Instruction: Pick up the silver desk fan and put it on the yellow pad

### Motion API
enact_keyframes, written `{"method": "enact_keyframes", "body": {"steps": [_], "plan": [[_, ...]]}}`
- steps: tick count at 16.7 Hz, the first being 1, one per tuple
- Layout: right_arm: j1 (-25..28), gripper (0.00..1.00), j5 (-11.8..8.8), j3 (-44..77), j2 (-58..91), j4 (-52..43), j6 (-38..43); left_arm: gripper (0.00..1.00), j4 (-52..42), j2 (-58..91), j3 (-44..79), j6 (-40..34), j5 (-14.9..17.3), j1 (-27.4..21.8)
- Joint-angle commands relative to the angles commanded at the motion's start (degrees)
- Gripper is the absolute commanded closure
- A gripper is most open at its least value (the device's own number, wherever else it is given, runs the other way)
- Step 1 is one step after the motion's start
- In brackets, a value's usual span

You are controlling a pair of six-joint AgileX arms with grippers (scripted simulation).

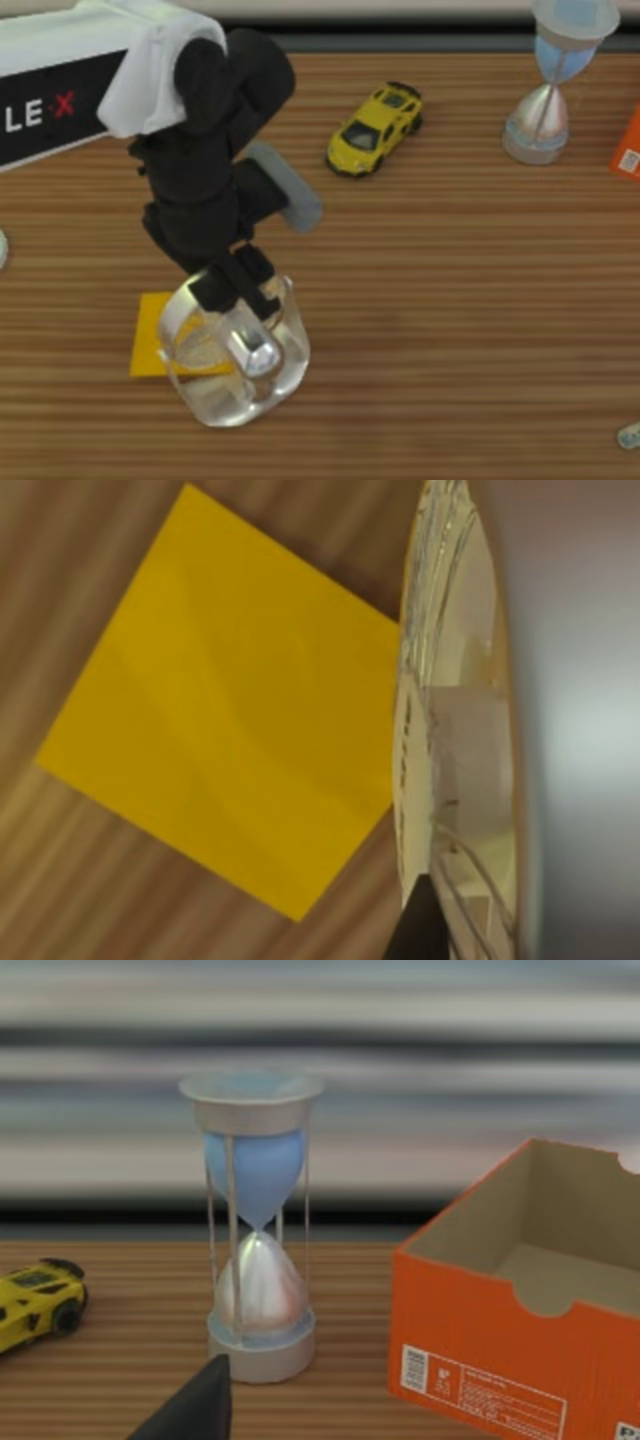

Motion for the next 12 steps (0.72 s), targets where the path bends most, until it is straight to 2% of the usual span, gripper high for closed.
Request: {"method": "enact_keyframes", "body": {"steps": [9,12], "plan": [[0.00,0.00,0.00,0.00,0.00,0.00,0.00,1.00,-0.22,-0.11,0.14,0.07,0.01,0.03],[0.00,0.00,0.00,0.00,0.00,0.00,0.00,1.00,-4.10,-0.34,3.74,-0.05,0.02,0.44]]}}
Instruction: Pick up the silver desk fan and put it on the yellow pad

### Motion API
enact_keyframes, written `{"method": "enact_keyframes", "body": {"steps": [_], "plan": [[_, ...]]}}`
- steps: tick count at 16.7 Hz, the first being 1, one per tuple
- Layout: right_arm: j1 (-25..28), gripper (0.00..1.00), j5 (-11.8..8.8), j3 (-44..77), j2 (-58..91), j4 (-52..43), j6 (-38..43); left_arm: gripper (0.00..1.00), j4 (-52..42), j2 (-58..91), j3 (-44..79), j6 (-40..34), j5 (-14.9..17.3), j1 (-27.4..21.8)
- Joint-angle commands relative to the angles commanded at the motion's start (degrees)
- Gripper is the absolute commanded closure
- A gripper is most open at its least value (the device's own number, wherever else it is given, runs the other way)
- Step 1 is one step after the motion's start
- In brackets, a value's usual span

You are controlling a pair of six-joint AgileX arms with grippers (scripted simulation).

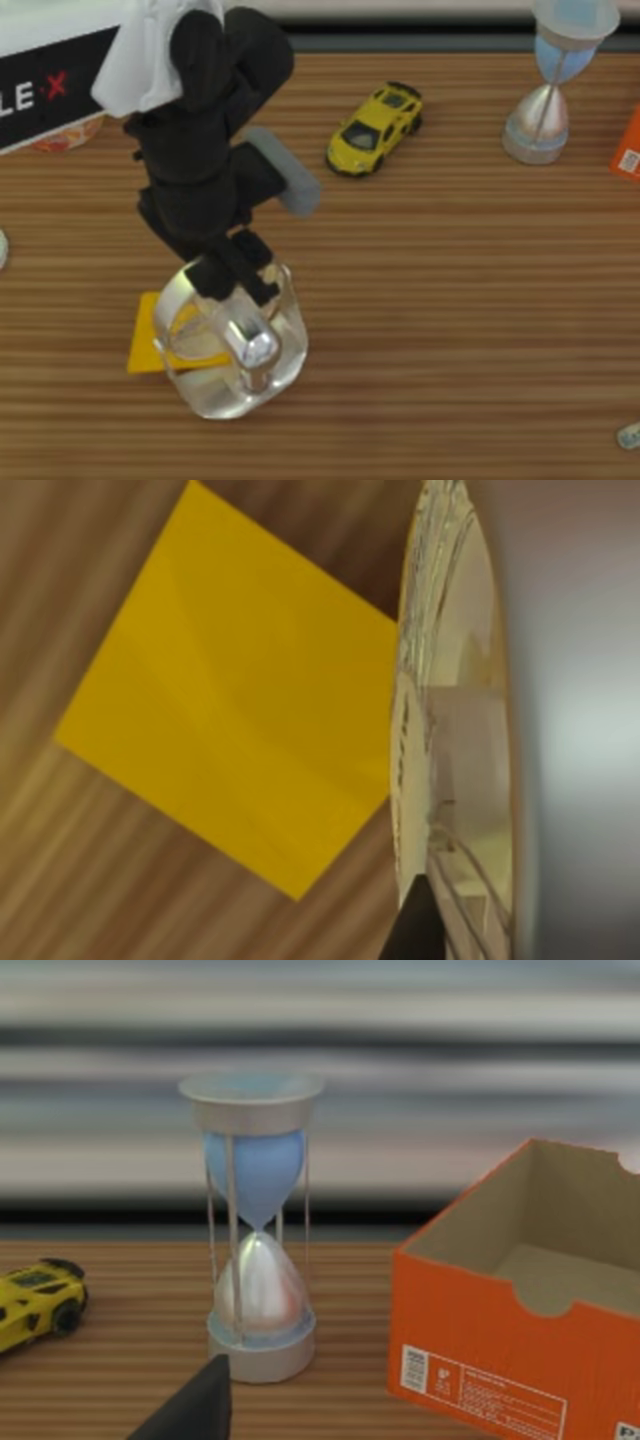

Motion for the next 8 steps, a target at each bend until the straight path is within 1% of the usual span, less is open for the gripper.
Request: {"method": "enact_keyframes", "body": {"steps": [4,8], "plan": [[0.00,0.00,0.00,0.00,0.00,0.00,0.00,1.00,-6.53,-0.72,5.74,-0.03,-0.01,0.57],[0.00,0.00,0.00,0.00,0.00,0.00,0.00,1.00,-6.85,-0.49,6.02,0.04,-0.02,0.32]]}}
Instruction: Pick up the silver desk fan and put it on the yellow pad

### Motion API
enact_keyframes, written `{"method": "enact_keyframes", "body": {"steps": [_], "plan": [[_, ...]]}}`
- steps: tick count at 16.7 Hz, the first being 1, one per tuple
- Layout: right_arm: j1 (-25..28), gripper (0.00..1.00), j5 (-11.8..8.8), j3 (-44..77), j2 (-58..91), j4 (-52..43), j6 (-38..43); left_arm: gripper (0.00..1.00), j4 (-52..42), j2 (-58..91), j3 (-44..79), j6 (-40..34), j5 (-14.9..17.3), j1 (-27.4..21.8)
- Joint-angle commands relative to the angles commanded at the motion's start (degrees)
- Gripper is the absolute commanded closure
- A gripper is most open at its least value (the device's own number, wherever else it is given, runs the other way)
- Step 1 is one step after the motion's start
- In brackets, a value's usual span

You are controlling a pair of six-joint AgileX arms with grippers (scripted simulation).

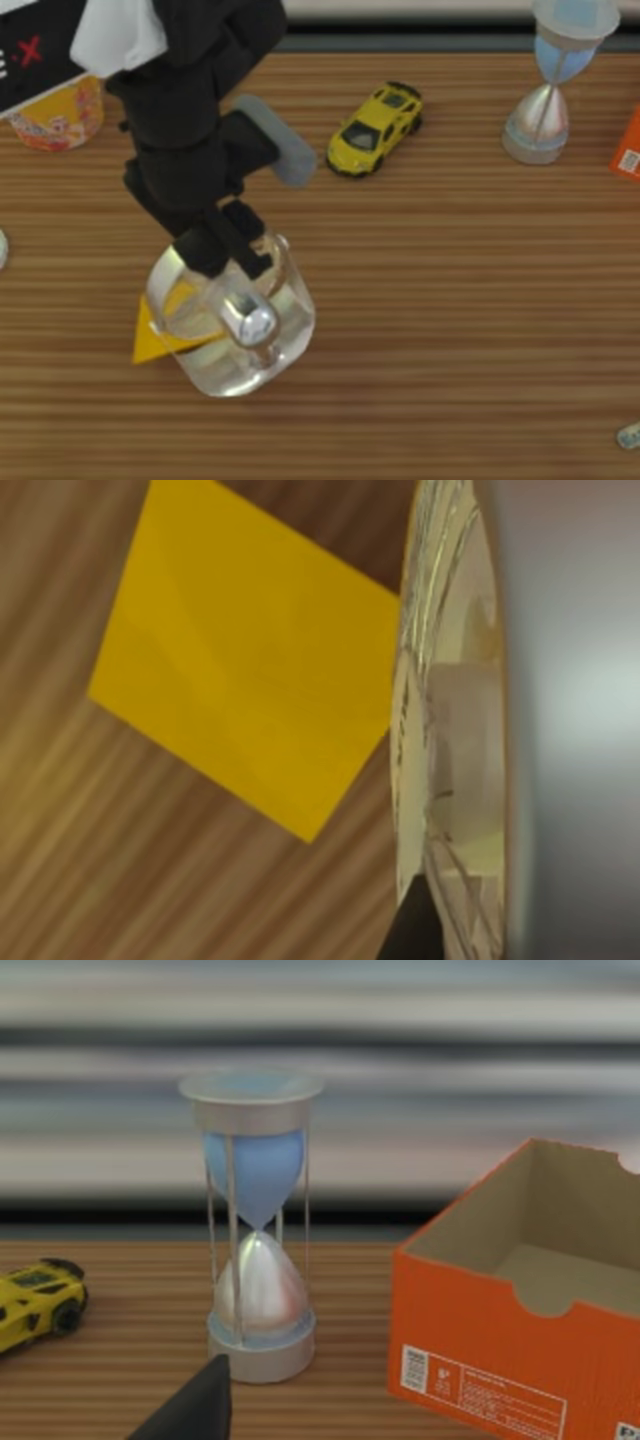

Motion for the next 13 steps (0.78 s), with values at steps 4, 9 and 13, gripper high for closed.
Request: {"method": "enact_keyframes", "body": {"steps": [4,9,13], "plan": [[0.00,0.00,0.00,0.00,0.00,0.00,0.00,1.00,-0.57,0.48,0.36,-3.46,0.23,0.03],[0.00,0.00,0.00,0.00,0.00,0.00,0.00,1.00,-2.14,1.38,1.47,-20.99,1.32,1.08],[0.00,0.00,0.00,0.00,0.00,0.00,0.00,1.00,-3.29,1.47,1.99,-43.71,2.59,2.70]]}}
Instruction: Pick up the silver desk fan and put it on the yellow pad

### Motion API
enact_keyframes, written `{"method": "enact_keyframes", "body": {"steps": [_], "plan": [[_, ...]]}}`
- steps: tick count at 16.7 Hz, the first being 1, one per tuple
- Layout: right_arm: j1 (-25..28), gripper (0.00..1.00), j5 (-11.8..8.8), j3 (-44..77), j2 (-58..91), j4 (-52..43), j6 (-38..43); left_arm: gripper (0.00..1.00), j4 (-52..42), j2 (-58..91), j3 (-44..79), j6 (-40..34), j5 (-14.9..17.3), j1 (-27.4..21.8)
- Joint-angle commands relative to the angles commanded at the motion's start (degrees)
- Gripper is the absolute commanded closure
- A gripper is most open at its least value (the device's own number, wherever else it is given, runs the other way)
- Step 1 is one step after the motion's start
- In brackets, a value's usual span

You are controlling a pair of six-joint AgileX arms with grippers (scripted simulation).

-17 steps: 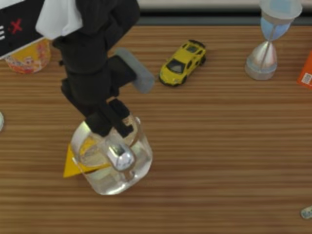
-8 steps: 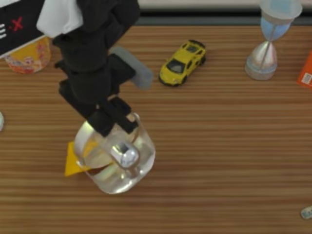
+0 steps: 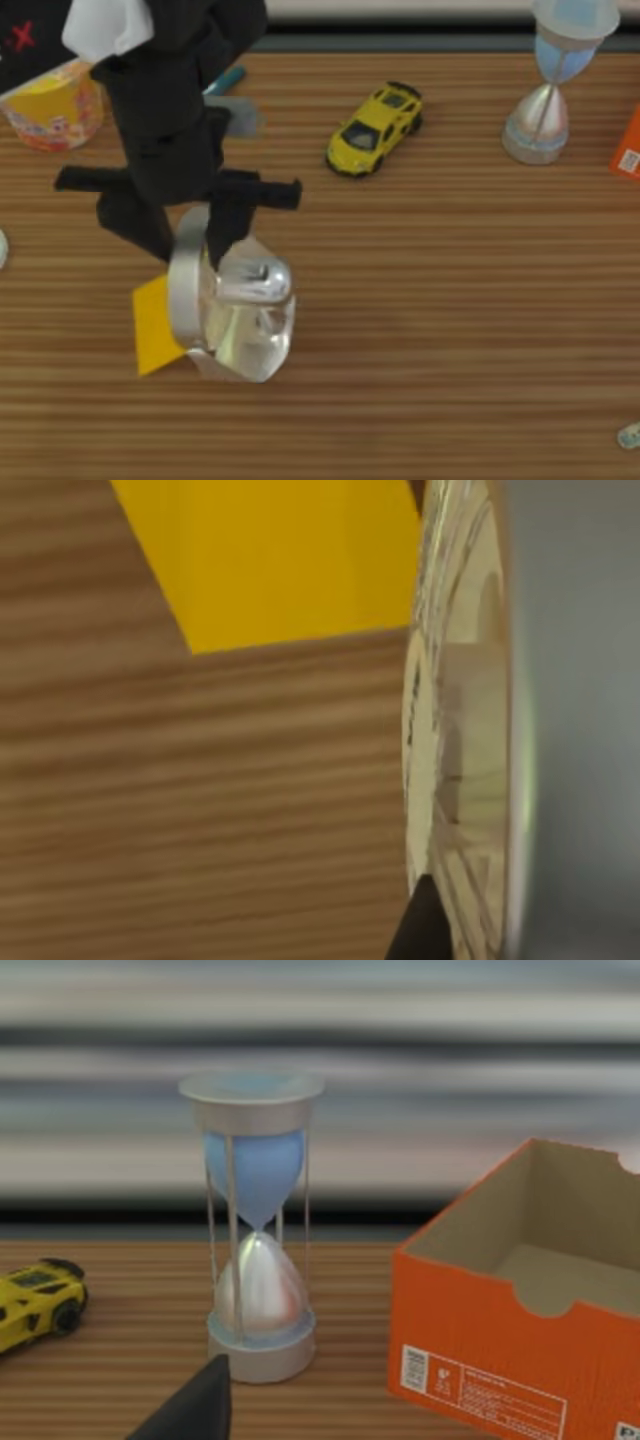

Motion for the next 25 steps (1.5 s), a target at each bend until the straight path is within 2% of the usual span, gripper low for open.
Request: {"method": "enact_keyframes", "body": {"steps": [8,11,13,16,18,25], "plan": [[0.00,0.00,0.00,0.00,0.00,0.00,0.00,1.00,-1.31,-1.76,-1.37,-53.90,2.81,4.11],[0.00,0.00,0.00,0.00,0.00,0.00,0.00,1.00,-1.11,-3.14,-2.31,-70.66,3.72,5.64],[0.00,0.00,0.00,0.00,0.00,0.00,0.00,1.00,-0.74,-4.21,-2.90,-79.16,4.25,6.55],[0.00,0.00,0.00,0.00,0.00,0.00,0.00,1.00,-0.02,-5.74,-3.61,-87.31,4.81,7.60],[0.00,0.00,0.00,0.00,0.00,0.00,0.00,1.00,0.32,-6.35,-3.87,-89.70,4.98,7.96],[0.00,0.00,0.00,0.00,0.00,0.00,0.00,1.00,1.33,-6.16,-4.68,-89.82,4.95,7.71]]}}
